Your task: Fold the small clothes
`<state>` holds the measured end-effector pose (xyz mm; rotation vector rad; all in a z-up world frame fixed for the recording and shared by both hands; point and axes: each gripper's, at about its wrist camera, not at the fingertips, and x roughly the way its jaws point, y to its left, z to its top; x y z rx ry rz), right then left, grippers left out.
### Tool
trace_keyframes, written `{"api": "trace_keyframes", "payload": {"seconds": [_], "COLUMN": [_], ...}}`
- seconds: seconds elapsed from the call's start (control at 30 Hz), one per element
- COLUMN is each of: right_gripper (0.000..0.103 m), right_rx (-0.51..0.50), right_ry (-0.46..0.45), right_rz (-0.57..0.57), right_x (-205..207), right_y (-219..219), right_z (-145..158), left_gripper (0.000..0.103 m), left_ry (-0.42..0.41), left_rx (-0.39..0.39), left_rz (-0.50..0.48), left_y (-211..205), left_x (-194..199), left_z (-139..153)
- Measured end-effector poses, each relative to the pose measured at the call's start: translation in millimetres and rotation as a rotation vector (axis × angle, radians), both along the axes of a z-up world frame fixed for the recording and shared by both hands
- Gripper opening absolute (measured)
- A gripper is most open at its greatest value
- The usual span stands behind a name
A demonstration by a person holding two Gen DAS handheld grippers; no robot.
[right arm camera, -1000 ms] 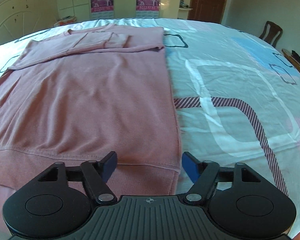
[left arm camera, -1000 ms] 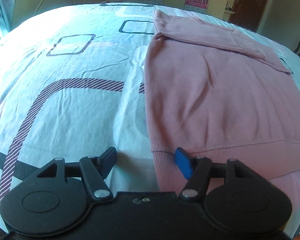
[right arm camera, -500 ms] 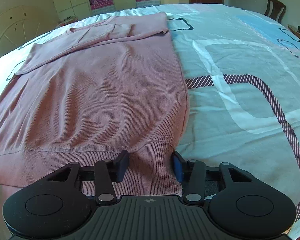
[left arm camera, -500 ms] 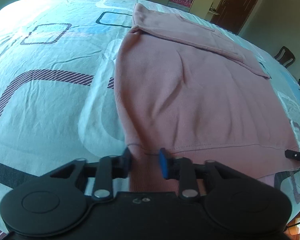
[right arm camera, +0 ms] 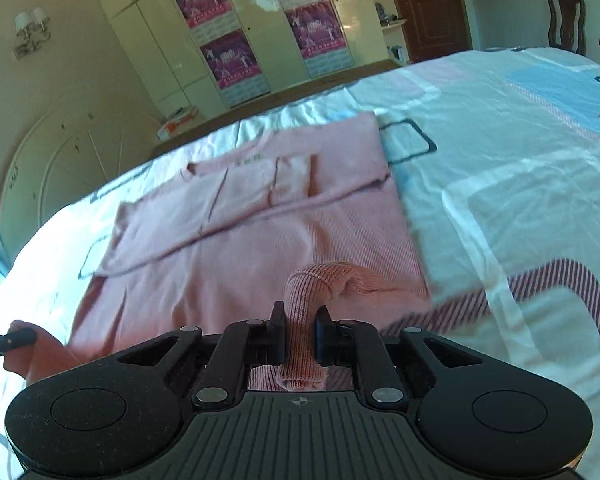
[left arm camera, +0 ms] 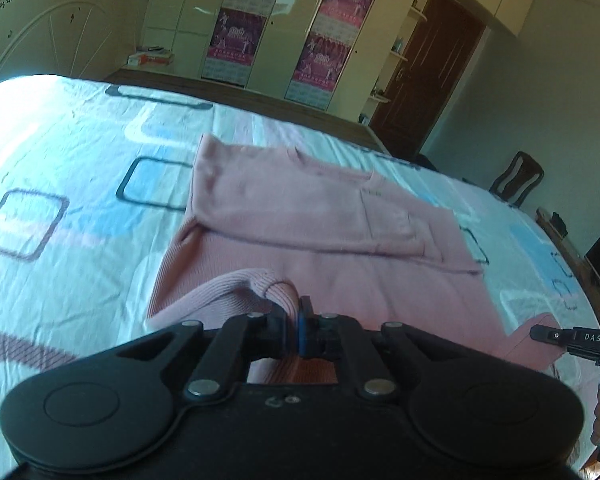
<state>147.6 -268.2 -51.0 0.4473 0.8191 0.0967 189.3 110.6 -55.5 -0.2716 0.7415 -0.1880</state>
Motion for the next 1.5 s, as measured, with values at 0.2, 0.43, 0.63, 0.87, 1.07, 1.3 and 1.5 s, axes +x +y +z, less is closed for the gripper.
{"api": "trace_keyframes", "payload": {"seconds": [0.2,0.43,0.63,0.87,1.07,1.3,1.5], "right_gripper": [0.013,0.013,0.026,0.067,0.067,0.071,0.085], "right_rx": [0.042,0.07,0.103,0.017,0.032,0.019,-0.038], "right_ry": [-0.059,0.016,0.087,-0.024,-0.042,-0.091,-0.072], "right_rz": [-0.049,-0.071,-0.094,-0.049,0.014,0.044,0.149], "right_x": [104.8,223.0,271.6,276.6,285.9,296.3,310.3], "right_y": [-27.9,-42.8,-54.9,-71.2,-67.6,-66.4,-55.2], "right_z": [13.6,-28.3,-64.7,-55.9,-70.3,-68.9,-76.1], "left_gripper": [0.004,0.004,0.035,0.082,0.078,0.065,0.043], "left_ry": [-0.052,-0.001,0.082,-0.016,-0.01,0.054,0.098], "left_rx": [-0.017,0.027,0.156,0.21,0.277,0.291,0.255], "left_rz": [0.091,0.174,0.21,0.129,0.048,0.001,-0.051], "left_y": [-1.2,-6.1,-8.4,13.0,1.0,-5.5,-3.9], "left_x": [102.2,212.4,258.8,238.3,252.6,291.3,300.1], "left_z": [10.5,-19.5,-57.5,-45.9,-60.9,-83.0,-96.9]}}
